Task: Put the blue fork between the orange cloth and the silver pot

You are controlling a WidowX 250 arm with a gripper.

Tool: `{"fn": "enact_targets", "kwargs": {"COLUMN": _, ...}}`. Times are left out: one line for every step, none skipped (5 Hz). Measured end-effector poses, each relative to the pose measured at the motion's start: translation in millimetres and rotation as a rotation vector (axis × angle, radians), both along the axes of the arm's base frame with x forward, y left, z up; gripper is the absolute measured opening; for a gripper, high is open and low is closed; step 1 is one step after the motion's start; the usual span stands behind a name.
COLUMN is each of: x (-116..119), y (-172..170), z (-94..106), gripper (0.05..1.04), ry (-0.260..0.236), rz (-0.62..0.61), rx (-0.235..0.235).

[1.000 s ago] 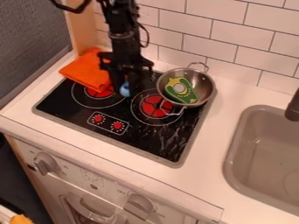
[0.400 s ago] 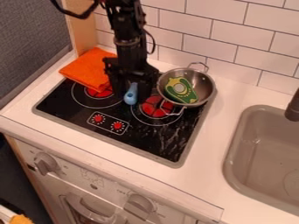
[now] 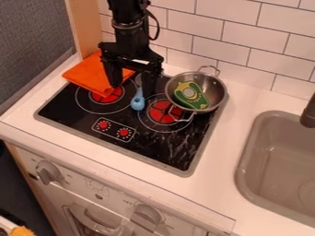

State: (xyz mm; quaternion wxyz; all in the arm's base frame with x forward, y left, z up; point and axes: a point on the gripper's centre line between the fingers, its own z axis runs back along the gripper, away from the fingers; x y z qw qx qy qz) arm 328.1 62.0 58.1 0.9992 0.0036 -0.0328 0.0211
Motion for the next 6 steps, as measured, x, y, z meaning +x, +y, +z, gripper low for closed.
{"fn": "enact_targets", "kwargs": {"x": -4.4, "y": -0.5, "z": -3.4, "gripper": 1.001, "ry": 0.017, "rz": -0.016, "rx": 0.009}}
{"fn": "enact_targets", "kwargs": {"x": -3.8, "y": -0.9, "z": -3.1, "gripper": 1.001, "ry": 0.016, "rz": -0.018, "rx": 0.009}}
{"fn": "enact_targets", "kwargs": {"x": -3.9, "y": -0.4, "z": -3.1, "gripper": 1.001, "ry": 0.016, "rz": -0.016, "rx": 0.009}}
{"fn": "enact_targets", "kwargs": {"x": -4.4, "y": -0.5, "z": -3.9, "gripper": 1.001, "ry": 0.019, "rz": -0.016, "rx": 0.009}}
{"fn": "enact_targets", "kwargs": {"x": -3.9, "y": -0.4, "z": -3.1, "gripper": 1.001, "ry": 0.016, "rz": -0.016, "rx": 0.009}}
{"fn": "enact_targets", "kwargs": {"x": -3.8, "y": -0.9, "z": -3.1, "gripper": 1.001, "ry": 0.016, "rz": -0.018, "rx": 0.009}}
